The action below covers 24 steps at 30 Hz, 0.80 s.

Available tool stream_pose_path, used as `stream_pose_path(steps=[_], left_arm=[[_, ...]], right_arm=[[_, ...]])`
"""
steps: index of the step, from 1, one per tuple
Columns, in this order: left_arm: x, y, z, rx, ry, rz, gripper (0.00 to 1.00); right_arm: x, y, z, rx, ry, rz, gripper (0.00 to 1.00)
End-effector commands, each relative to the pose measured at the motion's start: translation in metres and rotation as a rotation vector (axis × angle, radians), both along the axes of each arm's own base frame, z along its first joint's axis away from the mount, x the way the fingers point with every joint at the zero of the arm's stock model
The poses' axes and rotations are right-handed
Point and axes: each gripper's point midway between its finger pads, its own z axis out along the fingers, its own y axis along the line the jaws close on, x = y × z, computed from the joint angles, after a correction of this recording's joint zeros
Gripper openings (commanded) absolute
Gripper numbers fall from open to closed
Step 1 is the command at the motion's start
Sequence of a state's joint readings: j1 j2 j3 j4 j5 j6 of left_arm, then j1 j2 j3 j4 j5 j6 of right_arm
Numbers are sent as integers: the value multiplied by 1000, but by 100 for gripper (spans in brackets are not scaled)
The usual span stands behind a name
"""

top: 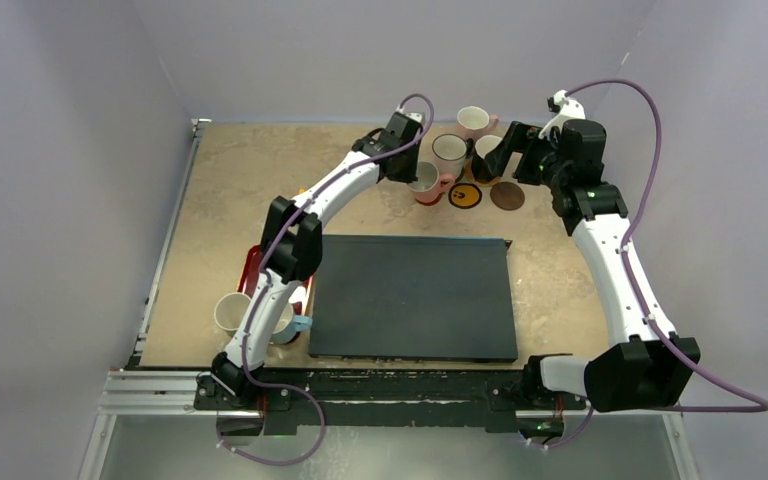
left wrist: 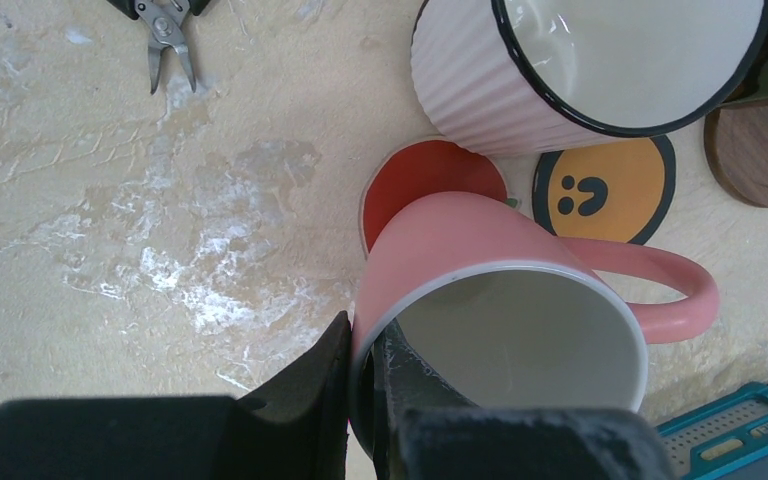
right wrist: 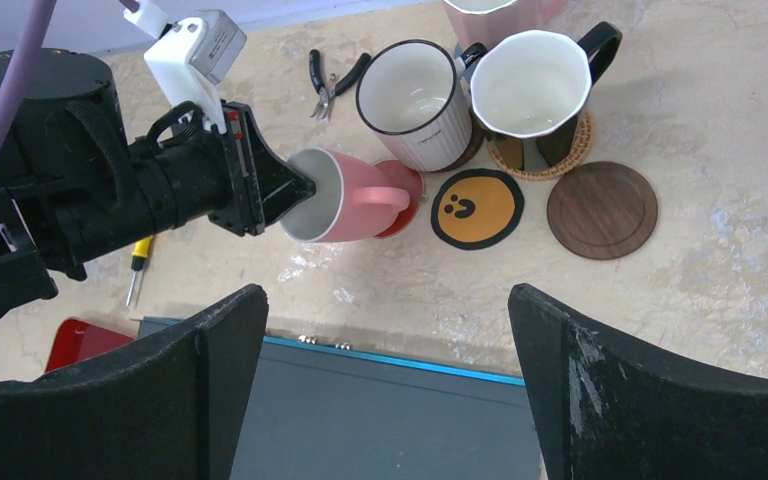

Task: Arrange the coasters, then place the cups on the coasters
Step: Place the cup on the coaster.

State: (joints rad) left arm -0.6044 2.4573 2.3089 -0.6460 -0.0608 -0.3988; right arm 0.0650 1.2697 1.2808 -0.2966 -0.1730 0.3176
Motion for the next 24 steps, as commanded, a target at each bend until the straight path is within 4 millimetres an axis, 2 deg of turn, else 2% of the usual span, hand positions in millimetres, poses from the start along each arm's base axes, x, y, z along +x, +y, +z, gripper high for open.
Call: stream_pose_path(steps=[1, 7, 15, 24], left_arm=[[25, -9, 49, -79, -136, 4, 0], [25, -9, 48, -84, -131, 9, 0], [24, -13, 51, -107, -129, 4, 25], [22, -12, 62, -119, -144, -15, 40]], right_arm=[[-1, -1, 19, 6, -47, -13, 93], [-2, -1, 19, 6, -47, -13, 93], [-2, -1, 17, 7, -43, -11, 93], [-1, 3, 6, 23, -25, 3, 93]])
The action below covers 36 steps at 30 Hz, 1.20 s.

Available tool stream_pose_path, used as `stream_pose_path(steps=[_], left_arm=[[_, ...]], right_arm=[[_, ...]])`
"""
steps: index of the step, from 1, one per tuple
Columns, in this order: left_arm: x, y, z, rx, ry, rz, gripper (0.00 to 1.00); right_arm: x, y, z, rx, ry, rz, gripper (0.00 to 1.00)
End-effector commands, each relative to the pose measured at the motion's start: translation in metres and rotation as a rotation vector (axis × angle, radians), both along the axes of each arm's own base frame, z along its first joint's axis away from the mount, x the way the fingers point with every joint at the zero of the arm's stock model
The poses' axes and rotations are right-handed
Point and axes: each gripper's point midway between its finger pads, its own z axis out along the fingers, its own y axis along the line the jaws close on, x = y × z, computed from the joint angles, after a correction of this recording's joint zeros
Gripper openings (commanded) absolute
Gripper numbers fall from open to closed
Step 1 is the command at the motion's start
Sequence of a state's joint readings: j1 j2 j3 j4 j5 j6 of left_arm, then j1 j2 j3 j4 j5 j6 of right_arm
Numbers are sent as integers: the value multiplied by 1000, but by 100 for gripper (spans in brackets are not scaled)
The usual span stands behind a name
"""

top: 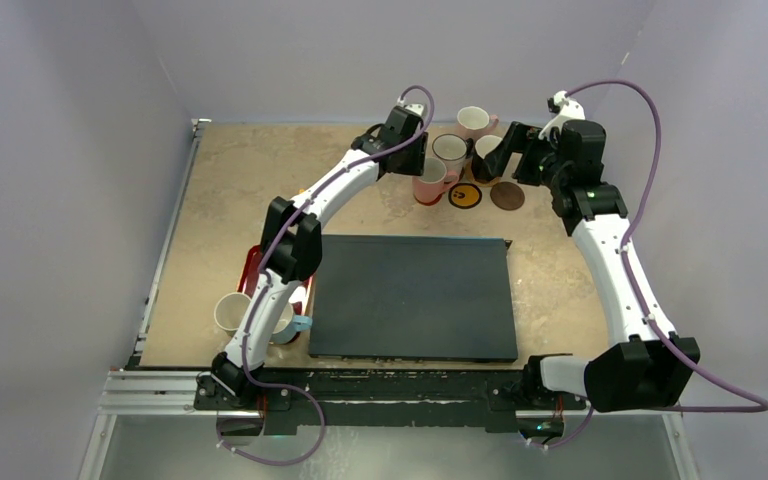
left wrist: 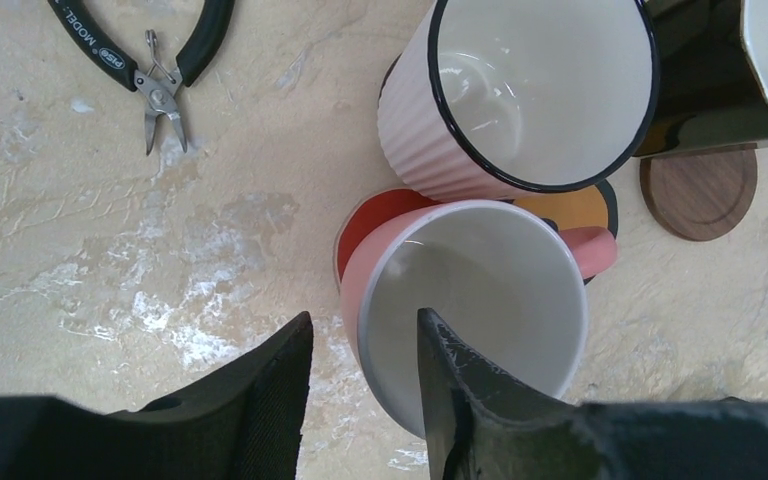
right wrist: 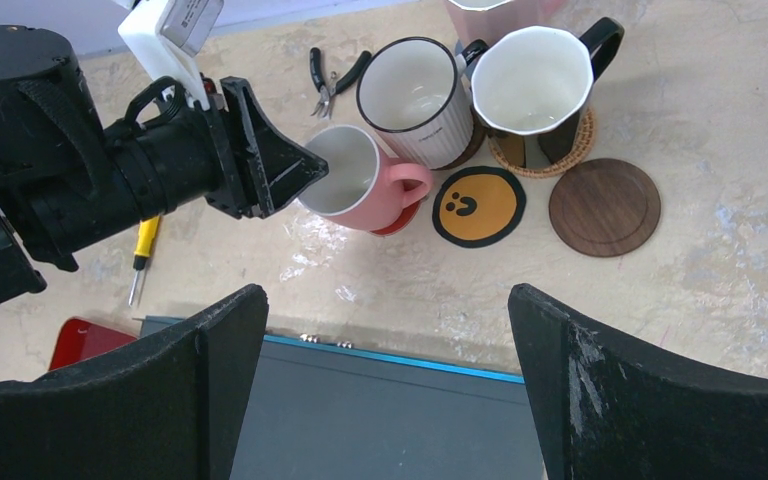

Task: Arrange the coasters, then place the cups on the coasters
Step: Place the cup on the coaster, then pick up the cup from the tray.

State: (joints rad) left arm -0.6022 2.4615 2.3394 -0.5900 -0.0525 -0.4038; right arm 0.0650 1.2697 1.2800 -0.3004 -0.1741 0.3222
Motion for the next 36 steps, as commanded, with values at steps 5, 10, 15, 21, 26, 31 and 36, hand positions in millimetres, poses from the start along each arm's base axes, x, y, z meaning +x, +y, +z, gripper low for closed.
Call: stream_pose_path(steps=[5, 10, 15, 21, 26, 31, 36], left_arm=[[2, -1, 84, -107, -170, -51, 57], [-11, 6, 144, -159, -275, -80, 68], [-30, 30, 173, -168, -294, -71, 69], [-64, 92, 150, -181, -188, 28, 71], [-109, 166, 108, -20, -80, 146, 72], [-177, 229, 84, 155, 47, 258, 72], [-249, 272, 74, 220, 190, 382, 71]], right_arm=[[3, 9, -10, 46, -6, 27, 93], [11, 17, -40, 74, 53, 47, 91], [17, 29, -72, 77, 112, 65, 89], [27, 55, -117, 60, 199, 99, 86], [31, 71, -137, 63, 227, 120, 84], [31, 76, -145, 63, 242, 127, 84], [30, 77, -139, 67, 225, 127, 84]])
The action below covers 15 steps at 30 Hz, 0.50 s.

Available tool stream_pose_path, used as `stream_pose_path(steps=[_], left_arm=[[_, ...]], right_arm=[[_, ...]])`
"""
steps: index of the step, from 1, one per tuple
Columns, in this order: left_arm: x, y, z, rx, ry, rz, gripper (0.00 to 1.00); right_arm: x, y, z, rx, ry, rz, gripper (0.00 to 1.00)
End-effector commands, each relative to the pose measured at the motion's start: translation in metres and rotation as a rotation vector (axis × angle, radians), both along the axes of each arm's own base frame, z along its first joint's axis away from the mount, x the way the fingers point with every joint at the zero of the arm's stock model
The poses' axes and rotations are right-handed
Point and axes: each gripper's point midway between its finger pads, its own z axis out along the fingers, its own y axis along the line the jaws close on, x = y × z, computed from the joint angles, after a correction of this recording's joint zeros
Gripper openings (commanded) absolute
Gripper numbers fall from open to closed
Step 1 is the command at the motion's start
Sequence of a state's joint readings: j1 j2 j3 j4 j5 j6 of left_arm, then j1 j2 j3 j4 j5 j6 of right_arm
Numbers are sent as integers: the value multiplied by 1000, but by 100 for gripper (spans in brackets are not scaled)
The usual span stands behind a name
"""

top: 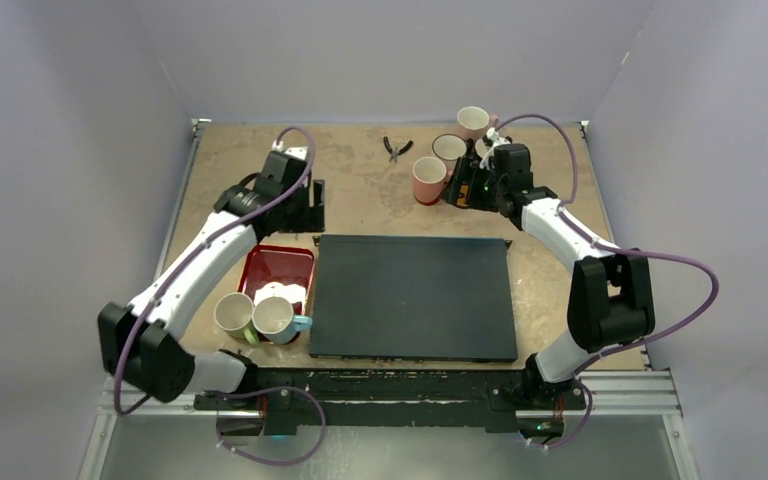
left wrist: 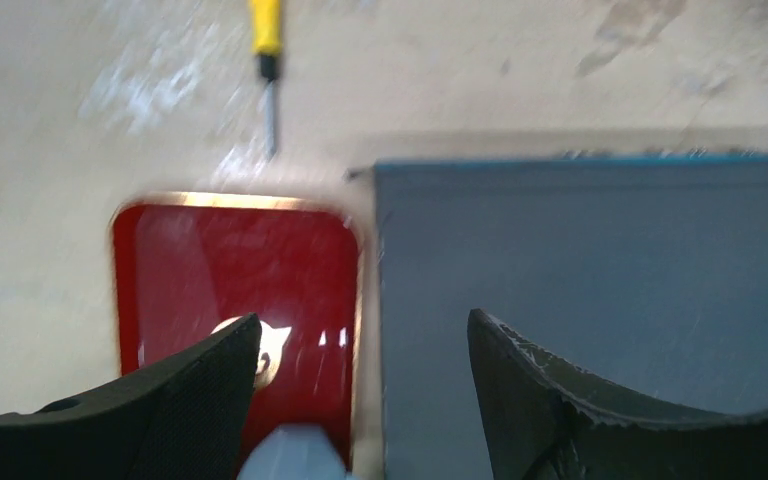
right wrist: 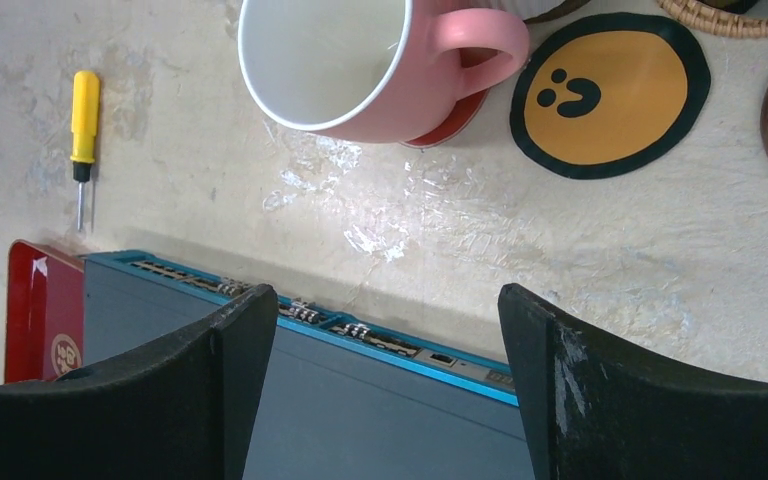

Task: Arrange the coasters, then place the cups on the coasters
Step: Pick up the cup from the tray.

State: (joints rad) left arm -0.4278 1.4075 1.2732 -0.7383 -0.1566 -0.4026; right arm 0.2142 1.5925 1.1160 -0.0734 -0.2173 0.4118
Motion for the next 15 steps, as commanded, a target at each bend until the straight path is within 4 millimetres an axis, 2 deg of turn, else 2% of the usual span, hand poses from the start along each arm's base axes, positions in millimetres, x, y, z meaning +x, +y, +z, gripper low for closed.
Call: stream_pose_path(steps=[1, 6, 9, 12, 15], left_arm=[[-67, 49, 8, 75, 96, 169, 70], [-117, 70, 17, 77, 169, 234, 64], [-146, 77, 12, 83, 251, 238, 58], [-169, 68, 5, 23, 323, 195, 51], [-179, 52, -3, -75, 346, 141, 48]], right_arm=[[6, 0, 18, 10, -68, -18, 84], [4, -1, 22, 2, -79, -13, 84], [3, -2, 24, -2, -88, -10, 84], [0, -3, 22, -5, -89, -11, 84], [-3, -4, 17, -5, -81, -14, 84]])
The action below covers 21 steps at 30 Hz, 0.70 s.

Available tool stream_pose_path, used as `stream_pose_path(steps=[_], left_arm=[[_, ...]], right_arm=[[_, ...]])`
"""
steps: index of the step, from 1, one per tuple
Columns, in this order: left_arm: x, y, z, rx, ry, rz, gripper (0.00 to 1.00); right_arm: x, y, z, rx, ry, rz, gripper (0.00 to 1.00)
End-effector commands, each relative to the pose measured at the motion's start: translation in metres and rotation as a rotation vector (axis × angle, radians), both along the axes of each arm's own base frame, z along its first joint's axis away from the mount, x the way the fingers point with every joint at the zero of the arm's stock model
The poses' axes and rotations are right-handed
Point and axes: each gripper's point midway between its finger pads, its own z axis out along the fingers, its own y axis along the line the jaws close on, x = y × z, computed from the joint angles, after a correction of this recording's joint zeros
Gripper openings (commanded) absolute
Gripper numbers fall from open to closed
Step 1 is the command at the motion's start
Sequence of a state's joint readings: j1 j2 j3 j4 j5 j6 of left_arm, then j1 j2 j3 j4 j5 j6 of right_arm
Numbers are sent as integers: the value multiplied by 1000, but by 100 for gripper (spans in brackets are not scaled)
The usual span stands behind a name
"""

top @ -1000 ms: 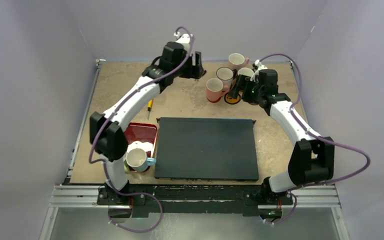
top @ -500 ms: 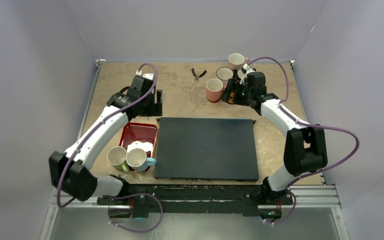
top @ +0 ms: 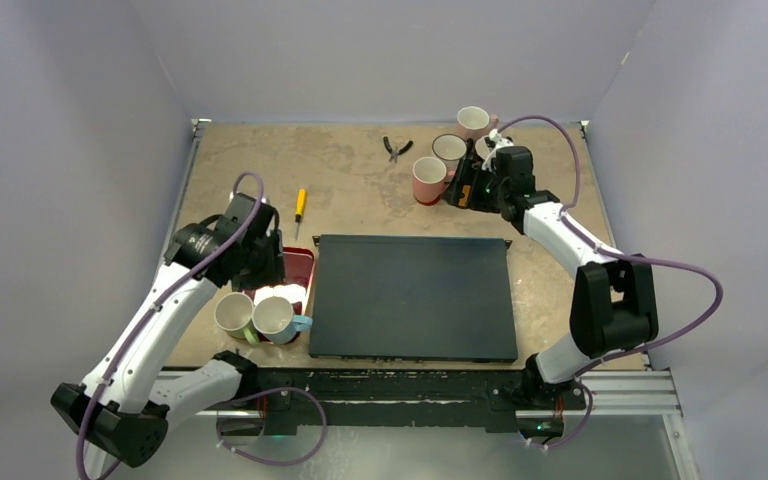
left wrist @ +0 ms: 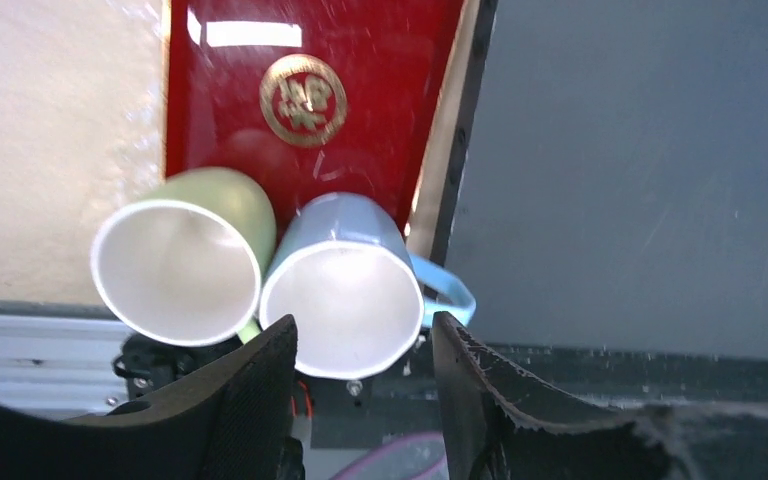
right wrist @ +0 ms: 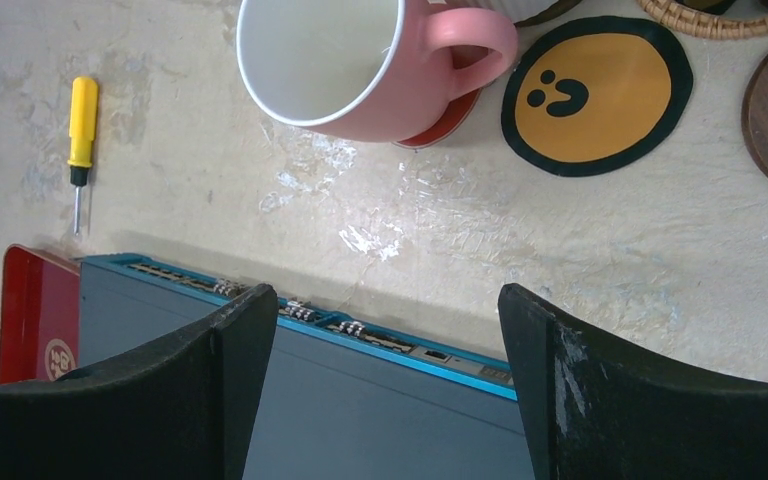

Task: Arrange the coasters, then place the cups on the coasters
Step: Pick up the cup from the tray.

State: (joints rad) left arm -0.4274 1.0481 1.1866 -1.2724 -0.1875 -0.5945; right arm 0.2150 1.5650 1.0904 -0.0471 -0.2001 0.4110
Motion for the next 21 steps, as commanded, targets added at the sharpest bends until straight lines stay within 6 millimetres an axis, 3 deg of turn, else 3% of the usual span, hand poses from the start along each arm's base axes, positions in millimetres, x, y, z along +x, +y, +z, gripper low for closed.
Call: stream_pose_path(steps=[1, 4, 14, 21], left_arm=[[-34, -18, -17, -135, 110, -27, 48], [-40, -29, -32, -188, 149, -45, 47], [-25, -36, -75, -173, 173, -54, 53], [-9, -40, -96, -170, 158, -16, 37]], right_arm=[[-3, -1, 12, 2, -49, -3, 84], [-5, 0, 10, 11, -45, -2, 84], [-9, -6, 15, -8, -58, -17, 84], [-9, -2, 14, 6, -56, -3, 84]])
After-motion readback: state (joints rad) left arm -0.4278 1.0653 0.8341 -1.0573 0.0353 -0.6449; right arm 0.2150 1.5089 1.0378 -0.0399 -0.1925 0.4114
